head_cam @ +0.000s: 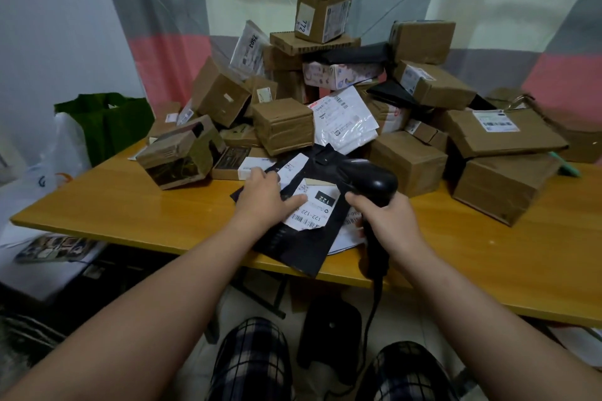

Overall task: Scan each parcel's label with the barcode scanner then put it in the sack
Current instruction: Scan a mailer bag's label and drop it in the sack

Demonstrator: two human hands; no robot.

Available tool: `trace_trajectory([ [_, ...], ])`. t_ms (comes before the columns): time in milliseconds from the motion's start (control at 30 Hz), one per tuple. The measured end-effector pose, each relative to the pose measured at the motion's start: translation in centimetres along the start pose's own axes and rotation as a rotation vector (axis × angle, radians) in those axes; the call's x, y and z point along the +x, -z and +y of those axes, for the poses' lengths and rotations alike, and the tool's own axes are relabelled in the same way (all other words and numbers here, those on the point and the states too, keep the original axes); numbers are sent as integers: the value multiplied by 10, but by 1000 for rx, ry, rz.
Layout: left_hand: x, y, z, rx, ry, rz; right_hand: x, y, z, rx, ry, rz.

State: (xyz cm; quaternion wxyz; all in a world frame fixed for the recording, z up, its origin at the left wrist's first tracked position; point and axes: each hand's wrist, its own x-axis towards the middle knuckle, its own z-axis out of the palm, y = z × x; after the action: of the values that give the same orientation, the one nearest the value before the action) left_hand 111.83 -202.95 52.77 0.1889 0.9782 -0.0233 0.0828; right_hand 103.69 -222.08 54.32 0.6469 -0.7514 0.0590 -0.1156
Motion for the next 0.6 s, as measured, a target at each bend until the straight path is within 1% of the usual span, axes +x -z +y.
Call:
trace_trajectory([
  [67, -5, -7, 5, -14, 61, -151, 1, 3, 0, -14, 0, -7],
  [133, -9, -11, 6, -14, 106, -228, 2, 5, -1, -50, 18, -16],
  [200, -11, -10, 5, -109, 93, -203, 3, 9, 1, -103, 42, -10],
  [267, -13, -2, 6, -199, 35, -129, 2, 12, 2, -140, 70, -8],
  [367, -16, 21, 9, -285, -121, -50, 0, 16, 0, -200, 161, 17],
  [400, -18, 31, 11, -250, -190, -33, -1, 17, -3, -240, 198, 43],
  [433, -20, 42, 15, -167, -269, -12, -1, 17, -6, -287, 237, 81],
  [533, -30, 75, 30, 213, -553, 95, -2, 18, -26, -386, 391, 190],
  [600, -40, 93, 45, 347, -707, 157, -4, 19, -38, -481, 449, 175],
])
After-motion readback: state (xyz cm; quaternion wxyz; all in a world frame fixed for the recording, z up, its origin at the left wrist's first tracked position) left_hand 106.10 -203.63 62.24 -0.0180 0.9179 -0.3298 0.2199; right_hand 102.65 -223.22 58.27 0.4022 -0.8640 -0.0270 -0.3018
